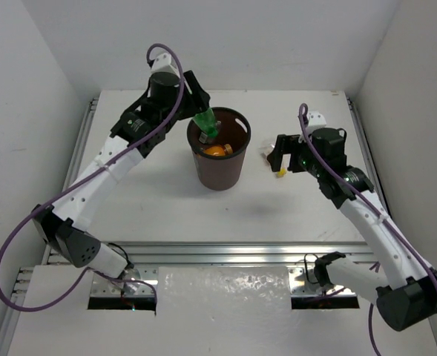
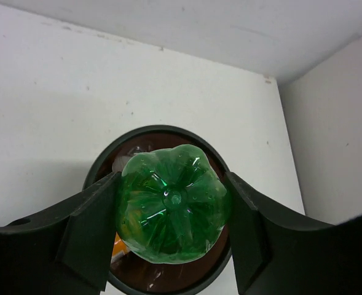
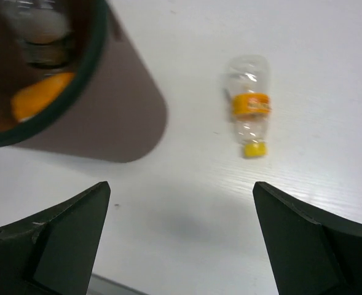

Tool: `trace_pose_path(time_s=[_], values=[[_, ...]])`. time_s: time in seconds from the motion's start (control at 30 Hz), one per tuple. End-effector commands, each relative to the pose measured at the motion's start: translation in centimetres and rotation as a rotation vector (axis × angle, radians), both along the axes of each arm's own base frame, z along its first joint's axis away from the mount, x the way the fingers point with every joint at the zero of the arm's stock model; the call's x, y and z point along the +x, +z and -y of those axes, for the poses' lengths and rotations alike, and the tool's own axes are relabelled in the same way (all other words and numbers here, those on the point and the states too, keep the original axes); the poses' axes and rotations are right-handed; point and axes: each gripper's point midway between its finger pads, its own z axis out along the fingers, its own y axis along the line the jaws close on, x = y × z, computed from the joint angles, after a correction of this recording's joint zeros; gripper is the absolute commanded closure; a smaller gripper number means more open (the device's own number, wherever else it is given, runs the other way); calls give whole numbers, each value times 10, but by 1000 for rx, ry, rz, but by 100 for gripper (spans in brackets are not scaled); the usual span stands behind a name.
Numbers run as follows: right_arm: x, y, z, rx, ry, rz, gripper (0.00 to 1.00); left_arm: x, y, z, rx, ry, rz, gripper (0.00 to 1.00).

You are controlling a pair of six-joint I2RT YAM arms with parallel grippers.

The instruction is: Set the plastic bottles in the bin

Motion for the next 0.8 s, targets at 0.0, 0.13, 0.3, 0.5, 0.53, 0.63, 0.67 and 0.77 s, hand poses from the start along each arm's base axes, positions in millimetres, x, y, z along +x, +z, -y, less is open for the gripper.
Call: trace_pose_path(time_s=[0.0,0.13,0.3,0.5,0.53,0.63,0.67,0.77], values=[[23,-16,30,-106,-137,-42,1,7,9,4,-2,10,19,84],[54,-54,35,-161,-142,-148,1,10,-21,14,21,-28,-58,31],[103,-96,37,-207,-123,-258,4,-5,-21,14,25,-66,-93,4],[157,-173,31,-259,-39,-369,7,-50,15,-11,31,-83,-23,0],[160,-183,30,-263,-31,-389,8,-54,22,-15,24,-80,-6,0],[161,-213,28,-253,-15,-453,16,-67,27,-22,28,-87,12,0],[162,-218,27,-245,-19,-462,22,-68,28,-23,29,-85,16,0],[157,-224,28,-236,-31,-476,55,-72,29,-24,28,-96,21,0]])
